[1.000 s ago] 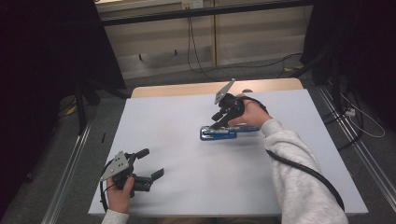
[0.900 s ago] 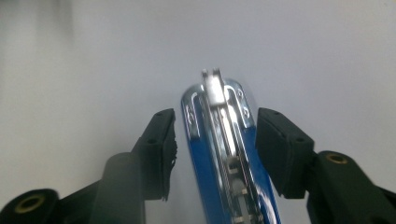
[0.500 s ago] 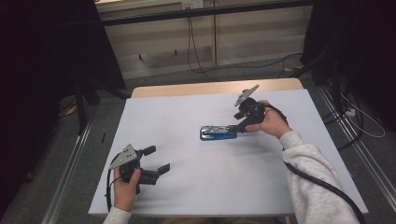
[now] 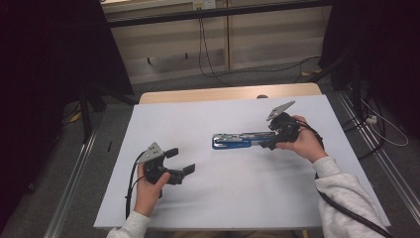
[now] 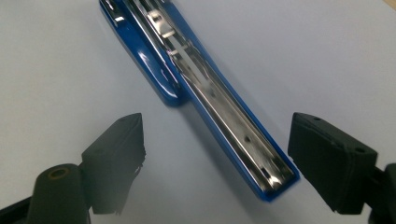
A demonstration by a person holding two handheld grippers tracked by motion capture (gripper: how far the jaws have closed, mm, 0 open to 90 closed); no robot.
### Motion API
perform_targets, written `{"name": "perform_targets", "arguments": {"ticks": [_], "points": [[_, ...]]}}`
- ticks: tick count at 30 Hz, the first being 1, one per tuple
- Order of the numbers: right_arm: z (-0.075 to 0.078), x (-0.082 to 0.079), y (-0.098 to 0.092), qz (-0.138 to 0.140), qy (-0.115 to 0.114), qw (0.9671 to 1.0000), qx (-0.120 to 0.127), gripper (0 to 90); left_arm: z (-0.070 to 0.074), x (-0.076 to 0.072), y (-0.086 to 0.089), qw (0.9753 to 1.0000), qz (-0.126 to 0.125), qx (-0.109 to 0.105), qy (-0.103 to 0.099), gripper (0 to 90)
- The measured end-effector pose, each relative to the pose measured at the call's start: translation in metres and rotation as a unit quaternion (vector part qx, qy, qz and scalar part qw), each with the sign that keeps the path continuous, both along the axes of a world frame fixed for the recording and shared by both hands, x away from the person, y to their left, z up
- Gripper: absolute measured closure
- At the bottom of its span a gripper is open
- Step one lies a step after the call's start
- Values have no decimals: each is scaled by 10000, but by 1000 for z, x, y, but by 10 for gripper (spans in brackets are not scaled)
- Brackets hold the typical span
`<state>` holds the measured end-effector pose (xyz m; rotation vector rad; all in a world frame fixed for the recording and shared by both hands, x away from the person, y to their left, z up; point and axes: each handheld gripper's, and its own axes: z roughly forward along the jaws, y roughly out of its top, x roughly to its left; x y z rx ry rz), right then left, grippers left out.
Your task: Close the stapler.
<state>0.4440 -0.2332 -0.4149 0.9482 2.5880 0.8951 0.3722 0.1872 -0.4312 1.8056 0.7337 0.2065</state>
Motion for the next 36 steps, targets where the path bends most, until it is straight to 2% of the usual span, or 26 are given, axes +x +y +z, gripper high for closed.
{"name": "perform_targets", "arguments": {"ticks": [1, 2, 4, 5, 6, 8, 9, 11, 12, 13, 14, 15, 16, 17, 18, 19, 21, 22, 24, 26, 28, 29, 30, 31, 36], "points": [[0, 0, 0, 0, 0, 10000, 0, 188, 0, 2, -3, 10000, 36, 49, 3, 27], [0, -5, -6, -125, -43, 9999, 90, 228, 0, 7, -9, 9999, 86, 124, 76, 27], [0, -9, -12, -278, -44, 9995, 137, 268, -1, 12, -15, 9994, 245, 157, 162, 35], [0, -9, -12, -278, -44, 9995, 137, 268, -1, 12, -15, 9994, 245, 157, 162, 44], [-2, -13, -20, -477, -69, 9988, 101, 329, -1, 17, -20, 9990, 345, 169, 215, 56], [-4, -17, -28, -674, -66, 9976, 133, 392, -1, 21, -22, 9986, 400, 208, 263, 123], [-4, -17, -28, -674, -66, 9976, 133, 392, -1, 23, -23, 9983, 446, 239, 279, 123], [-8, -20, -35, -880, -38, 9958, 244, 520, -3, 30, -28, 9972, 545, 340, 376, 244], [-9, -21, -38, -940, -62, 9954, 178, 565, -5, 33, -31, 9965, 629, 394, 395, 284], [-12, -22, -41, -1104, -120, 9937, 126, 654, -7, 37, -33, 9956, 679, 460, 444, 399], [-12, -22, -41, -1104, -120, 9937, 126, 654, -9, 41, -35, 9950, 697, 528, 488, 399], [-14, -22, -42, -1148, -114, 9932, 183, 714, -10, 44, -37, 9944, 746, 511, 542, 423], [-17, -21, -41, -1211, -84, 9923, 241, 779, -12, 50, -41, 9933, 827, 534, 610, 524], [-17, -21, -41, -1211, -84, 9923, 241, 779, -12, 50, -41, 9933, 827, 534, 610, 556], [-19, -20, -40, -1207, -76, 9924, 238, 808, -14, 54, -43, 9922, 953, 499, 630, 556], [-23, -19, -38, -1194, 39, 9926, 193, 858, -16, 57, -46, 9911, 977, 595, 676, 648], [-25, -18, -37, -1181, 88, 9928, 177, 863, -21, 64, -51, 9896, 966, 761, 753, 656], [-29, -16, -36, -1138, 102, 9933, 149, 881, -25, 69, -55, 9895, 951, 741, 802, 741], [-31, -16, -35, -1121, 121, 9936, 121, 884, -28, 72, -58, 9890, 974, 739, 829, 765], [-33, -14, -34, -1104, 118, 9938, 106, 895, -31, 77, -64, 9873, 921, 917, 918, 813], [-35, -13, -34, -1129, 148, 9933, 185, 900, -33, 82, -71, 9879, 788, 949, 936, 827], [-35, -12, -33, -1124, 149, 9933, 205, 900, -33, 85, -79, 9864, 669, 1149, 970, 842], [-35, -12, -33, -1124, 149, 9933, 205, 900, -33, 85, -79, 9864, 669, 1149, 970, 849], [-35, -12, -32, -1111, 143, 9935, 221, 900, -34, 87, -87, 9855, 594, 1218, 1020, 851], [-35, -12, -30, -1088, 99, 9937, 230, 900, -34, 92, -91, 9854, 530, 1250, 1027, 868]]}}
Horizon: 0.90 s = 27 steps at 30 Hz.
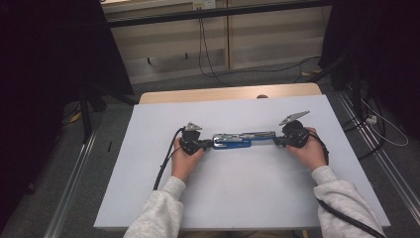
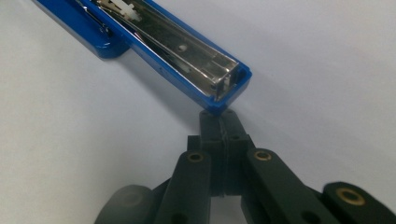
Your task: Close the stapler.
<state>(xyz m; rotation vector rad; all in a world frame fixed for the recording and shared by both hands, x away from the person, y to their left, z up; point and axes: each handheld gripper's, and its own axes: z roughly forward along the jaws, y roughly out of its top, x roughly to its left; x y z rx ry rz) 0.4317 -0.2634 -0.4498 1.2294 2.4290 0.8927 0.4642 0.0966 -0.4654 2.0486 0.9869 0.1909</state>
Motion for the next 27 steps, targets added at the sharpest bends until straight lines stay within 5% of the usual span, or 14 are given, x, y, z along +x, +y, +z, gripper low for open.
{"name": "perform_targets", "arguments": {"ticks": [12, 19, 27], "points": [[22, -2, 17, 191, -446, 9980, 401, 884, 0, 2, 0, 10000, -39, 32, 14, 883], [18, -2, 26, 333, -415, 9977, 425, 815, 0, 3, 1, 10000, -64, -13, 45, 871], [18, -13, 25, 295, -376, 9956, 802, 583, 11, 1, 16, 9998, 195, -89, -59, 481]]}}
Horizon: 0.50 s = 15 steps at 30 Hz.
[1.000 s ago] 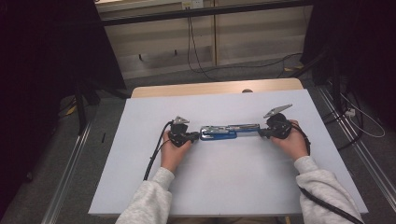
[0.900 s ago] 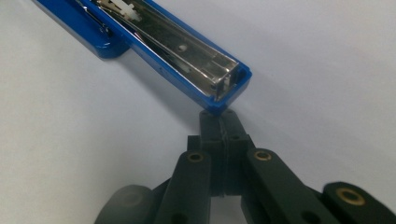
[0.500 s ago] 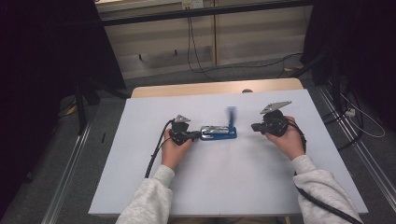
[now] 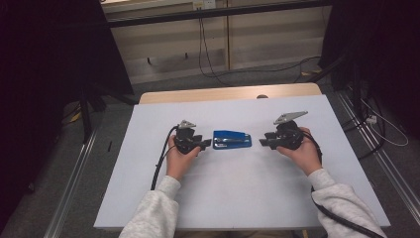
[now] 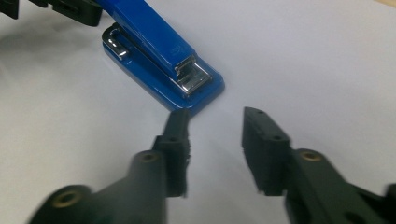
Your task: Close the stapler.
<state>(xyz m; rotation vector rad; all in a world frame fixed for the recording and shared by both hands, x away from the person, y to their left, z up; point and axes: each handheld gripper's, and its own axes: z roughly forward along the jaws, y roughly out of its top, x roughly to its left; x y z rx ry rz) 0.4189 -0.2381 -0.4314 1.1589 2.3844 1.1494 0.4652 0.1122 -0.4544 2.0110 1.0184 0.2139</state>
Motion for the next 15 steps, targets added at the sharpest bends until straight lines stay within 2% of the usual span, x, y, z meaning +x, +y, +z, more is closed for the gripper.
{"name": "perform_targets", "arguments": {"ticks": [2, 3, 6, 7, 9, 11, 12, 15], "points": [[1, -4, 0, 52, 10, 10000, -10, 571, 5, -3, 6, 10000, -31, -60, -19, 373], [2, -10, 1, 111, -39, 9999, -92, 505, 7, -6, 10, 9999, -39, -126, 6, 328], [3, -17, 2, 125, -19, 9999, -86, 462, 12, -16, 20, 9994, -192, -289, 67, 284], [4, -20, 2, 107, 2, 9999, -36, 434, 14, -20, 24, 9994, -252, -241, 76, 248], [6, -31, 4, 115, -49, 9999, -39, 357, 19, -31, 34, 9989, -316, -345, -25, 193], [7, -34, 4, 137, -41, 9999, -22, 346, 22, -36, 38, 9986, -319, -425, -57, 174], [8, -42, 5, 151, -10, 9999, 15, 310, 24, -40, 41, 9983, -329, -468, -75, 150], [8, -49, 5, 186, 10, 9998, 22, 288, 29, -53, 50, 9978, -450, -440, -192, 129]]}}
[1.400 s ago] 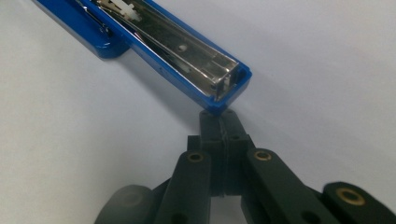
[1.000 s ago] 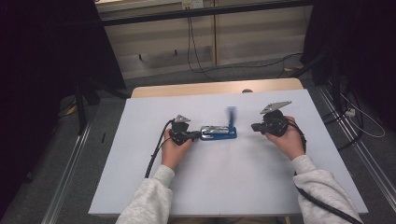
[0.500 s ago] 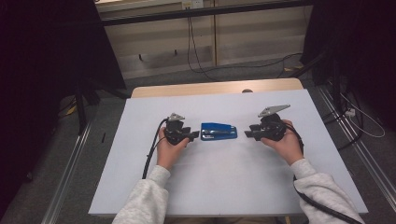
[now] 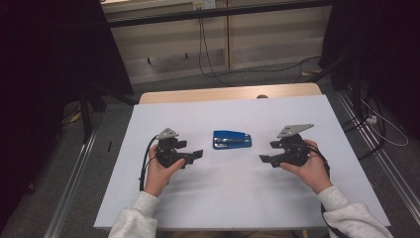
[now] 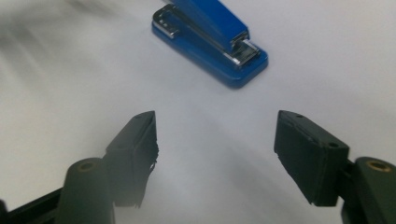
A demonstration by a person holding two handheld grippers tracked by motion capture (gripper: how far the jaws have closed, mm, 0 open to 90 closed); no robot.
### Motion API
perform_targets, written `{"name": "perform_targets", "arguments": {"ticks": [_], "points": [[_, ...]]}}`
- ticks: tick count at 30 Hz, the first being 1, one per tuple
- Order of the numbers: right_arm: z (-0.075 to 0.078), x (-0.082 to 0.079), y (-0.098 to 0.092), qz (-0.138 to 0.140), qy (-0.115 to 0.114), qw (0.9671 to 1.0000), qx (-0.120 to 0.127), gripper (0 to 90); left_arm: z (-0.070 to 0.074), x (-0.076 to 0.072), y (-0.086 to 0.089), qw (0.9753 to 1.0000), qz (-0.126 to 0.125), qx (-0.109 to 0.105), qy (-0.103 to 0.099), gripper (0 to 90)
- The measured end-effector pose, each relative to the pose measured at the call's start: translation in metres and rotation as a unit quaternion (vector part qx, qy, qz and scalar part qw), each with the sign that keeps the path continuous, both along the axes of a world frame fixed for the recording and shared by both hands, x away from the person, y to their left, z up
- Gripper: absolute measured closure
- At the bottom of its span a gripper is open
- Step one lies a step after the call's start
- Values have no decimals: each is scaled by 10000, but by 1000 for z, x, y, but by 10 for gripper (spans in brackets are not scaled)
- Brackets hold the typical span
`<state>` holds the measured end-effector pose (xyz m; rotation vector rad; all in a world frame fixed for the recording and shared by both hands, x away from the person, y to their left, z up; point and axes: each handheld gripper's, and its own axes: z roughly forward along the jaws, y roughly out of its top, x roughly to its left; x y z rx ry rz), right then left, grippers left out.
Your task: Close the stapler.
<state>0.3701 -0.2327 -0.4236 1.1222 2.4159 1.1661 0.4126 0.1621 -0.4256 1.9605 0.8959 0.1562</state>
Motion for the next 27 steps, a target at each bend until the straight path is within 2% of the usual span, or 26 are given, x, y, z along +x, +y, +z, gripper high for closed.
{"name": "perform_targets", "arguments": {"ticks": [4, 6, 11, 15, 16, 18, 20, 22, 27], "points": [[1, -15, -2, 72, 19, 10000, 31, 250, 2, -18, 14, 9999, -44, -35, -136, 105], [1, -17, -3, 82, 16, 10000, 22, 244, 2, -21, 18, 9999, -52, -74, -130, 106], [0, -27, -9, 95, 68, 9999, -16, 226, 0, -34, 34, 9999, -13, 6, -146, 101], [-1, -36, -15, 122, 82, 9998, -152, 215, -1, -47, 52, 9998, 82, -6, -176, 97], [-1, -36, -15, 122, 82, 9998, -152, 215, -1, -47, 52, 9998, 82, -6, -176, 97], [-1, -40, -19, 127, 83, 9998, -136, 211, -1, -51, 58, 9997, 97, 74, -188, 93], [0, -45, -24, 106, 68, 9997, -224, 202, -3, -59, 69, 9997, 205, 22, -162, 94], [-1, -48, -27, 115, 78, 9998, -172, 201, -4, -63, 76, 9995, 252, 47, -159, 99], [-2, -51, -30, 107, 73, 9997, -201, 180, -7, -69, 83, 9994, 281, 121, -144, 93]]}}
